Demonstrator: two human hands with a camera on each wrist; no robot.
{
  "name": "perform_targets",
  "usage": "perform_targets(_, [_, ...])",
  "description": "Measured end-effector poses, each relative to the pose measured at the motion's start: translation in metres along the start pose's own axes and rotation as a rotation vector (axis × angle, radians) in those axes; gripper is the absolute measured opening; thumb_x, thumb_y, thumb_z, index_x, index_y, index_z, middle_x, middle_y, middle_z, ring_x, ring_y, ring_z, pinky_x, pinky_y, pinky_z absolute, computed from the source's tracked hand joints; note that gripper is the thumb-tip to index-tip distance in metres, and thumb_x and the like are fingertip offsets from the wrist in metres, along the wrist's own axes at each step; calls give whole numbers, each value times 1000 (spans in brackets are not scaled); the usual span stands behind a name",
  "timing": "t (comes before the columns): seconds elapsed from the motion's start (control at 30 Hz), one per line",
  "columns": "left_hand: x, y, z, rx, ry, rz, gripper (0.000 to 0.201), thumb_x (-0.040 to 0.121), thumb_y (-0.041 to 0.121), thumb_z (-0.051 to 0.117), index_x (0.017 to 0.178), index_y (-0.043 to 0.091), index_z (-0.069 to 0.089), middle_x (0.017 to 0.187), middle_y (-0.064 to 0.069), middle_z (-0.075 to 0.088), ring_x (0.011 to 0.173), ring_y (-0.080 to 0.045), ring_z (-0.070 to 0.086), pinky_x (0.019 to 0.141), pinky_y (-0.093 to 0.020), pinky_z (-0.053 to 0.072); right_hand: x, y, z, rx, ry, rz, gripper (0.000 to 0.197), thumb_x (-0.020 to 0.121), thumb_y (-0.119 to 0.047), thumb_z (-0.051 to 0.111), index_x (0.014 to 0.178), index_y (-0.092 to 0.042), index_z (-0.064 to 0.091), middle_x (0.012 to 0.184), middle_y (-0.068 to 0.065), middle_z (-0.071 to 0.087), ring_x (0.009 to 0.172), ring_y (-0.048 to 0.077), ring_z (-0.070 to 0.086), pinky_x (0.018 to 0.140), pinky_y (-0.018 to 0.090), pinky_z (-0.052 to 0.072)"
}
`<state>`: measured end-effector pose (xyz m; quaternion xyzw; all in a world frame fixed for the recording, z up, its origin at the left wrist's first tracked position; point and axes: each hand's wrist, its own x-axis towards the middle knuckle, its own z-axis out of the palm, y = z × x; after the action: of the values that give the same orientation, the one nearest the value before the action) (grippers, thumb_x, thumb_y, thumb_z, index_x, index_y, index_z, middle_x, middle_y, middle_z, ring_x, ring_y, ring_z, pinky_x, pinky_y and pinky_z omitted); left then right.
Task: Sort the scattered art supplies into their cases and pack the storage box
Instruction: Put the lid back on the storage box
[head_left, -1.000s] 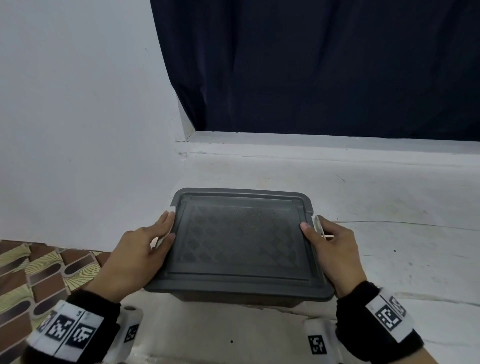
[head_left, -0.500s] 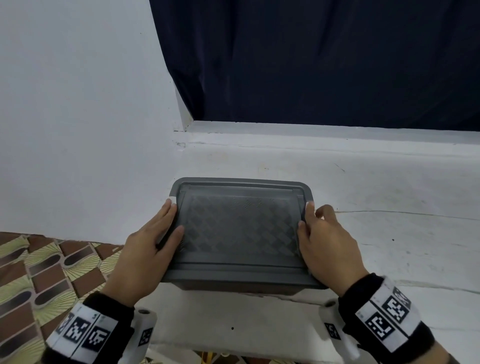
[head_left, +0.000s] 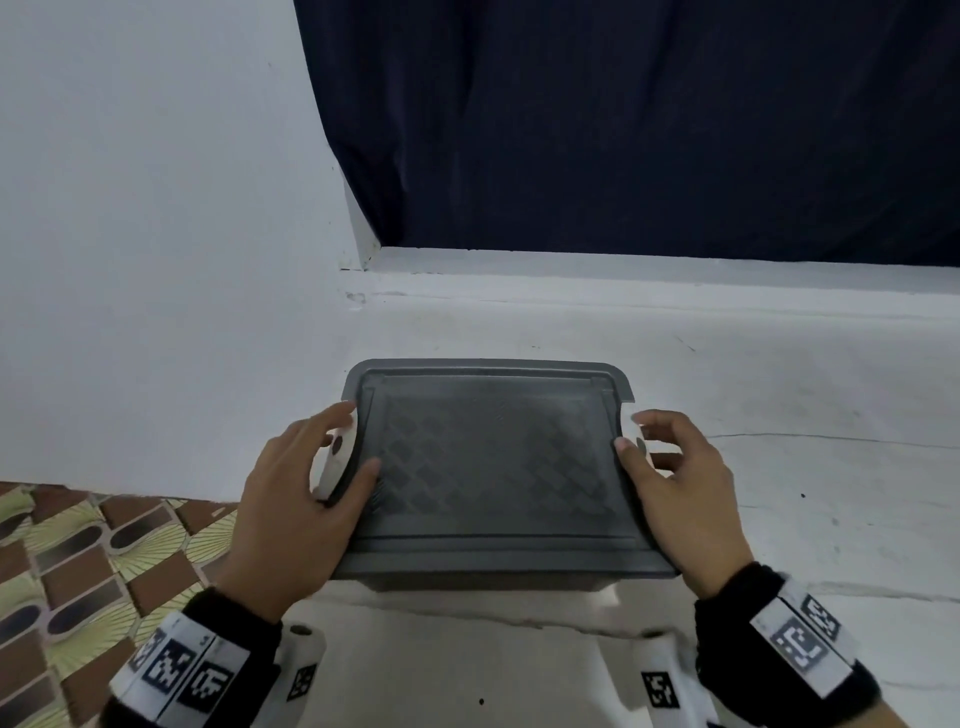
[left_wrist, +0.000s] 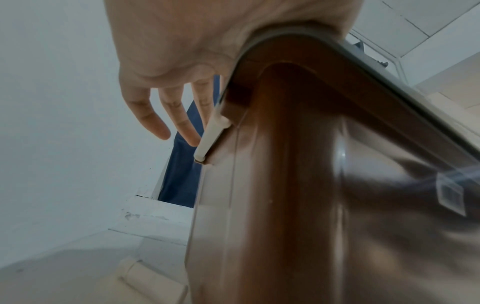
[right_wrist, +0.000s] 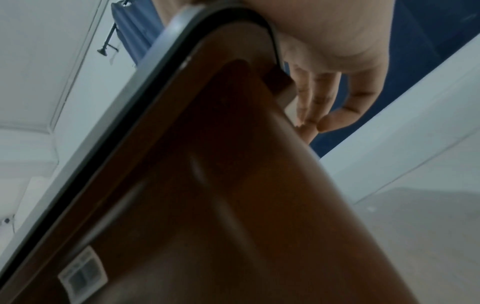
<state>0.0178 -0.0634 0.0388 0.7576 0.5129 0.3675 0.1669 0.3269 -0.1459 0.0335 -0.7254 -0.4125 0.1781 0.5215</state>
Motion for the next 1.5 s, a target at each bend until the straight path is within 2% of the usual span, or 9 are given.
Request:
perform_targets(0.1, [24, -7, 8, 8, 2, 22, 46, 88, 43, 63, 131, 27, 57, 121, 8, 63, 108, -18, 59, 92, -42, 50, 22, -3, 10, -76, -4, -30, 19, 92, -25, 65, 111, -27, 60, 103, -9, 63, 84, 10, 60, 67, 13, 40])
perform_targets(0.27, [70, -23, 27, -7, 31, 35, 38, 89, 35, 69, 125, 25, 61, 117, 9, 64, 102, -16, 60, 91, -40, 51, 65, -4, 29, -144, 24, -26, 21, 92, -26, 64, 113, -25, 61, 102, -6, 63, 76, 16, 60, 72, 26, 41])
perform_targets(0.47, [129, -38, 52, -19, 55, 23, 35, 90, 36, 69, 123, 26, 63, 120, 10, 66, 101, -17, 62, 91, -40, 51, 118, -1, 50, -173, 41, -42, 21, 92, -30, 63, 113, -25, 61, 103, -6, 64, 81, 21, 64, 81, 31, 50])
perform_targets(0.57, [157, -44, 65, -16, 67, 37, 35, 90, 36, 69, 122, 23, 64, 120, 9, 67, 99, -18, 62, 91, -38, 50, 149, 0, 59, -186, 45, -37, 20, 91, -31, 64, 111, -26, 62, 102, -5, 65, 85, 23, 65, 82, 31, 50])
perform_targets(0.7, [197, -55, 79, -6, 52, -1, 33, 92, 41, 65, 122, 27, 63, 120, 11, 66, 101, -16, 61, 92, -36, 49, 187, -1, 74, -191, 61, -34, 18, 91, -31, 64, 108, -25, 63, 100, -3, 66, 85, 23, 64, 79, 29, 47])
perform_targets(0.8, [226, -61, 89, -3, 44, -13, 31, 92, 44, 63, 120, 30, 63, 118, 12, 67, 101, -17, 61, 92, -36, 49, 213, -1, 85, -197, 72, -25, 17, 91, -32, 64, 107, -26, 63, 99, -3, 67, 86, 24, 65, 82, 33, 51])
perform_targets(0.9, [249, -65, 99, 16, 53, -5, 28, 93, 42, 62, 118, 29, 64, 116, 10, 68, 100, -18, 62, 88, -31, 46, 237, -2, 93, -217, 74, -31, 19, 91, -32, 63, 109, -25, 63, 98, -4, 65, 89, 25, 64, 85, 34, 51])
perform_targets(1.23, [284, -66, 110, -26, 60, -55, 27, 92, 39, 66, 116, 28, 64, 115, 7, 69, 99, -19, 63, 88, -37, 52, 276, -5, 107, -280, 70, -20, 24, 91, -37, 63, 112, -25, 64, 108, 0, 70, 94, 25, 63, 87, 33, 49])
perform_targets(1.5, [310, -73, 120, -43, 85, -103, 13, 90, 37, 67, 102, 31, 63, 105, 7, 69, 91, -21, 62, 84, -41, 53, 297, -6, 117, -291, 46, -4, 23, 93, -34, 60, 113, -24, 60, 110, 3, 68, 96, 24, 63, 87, 36, 51])
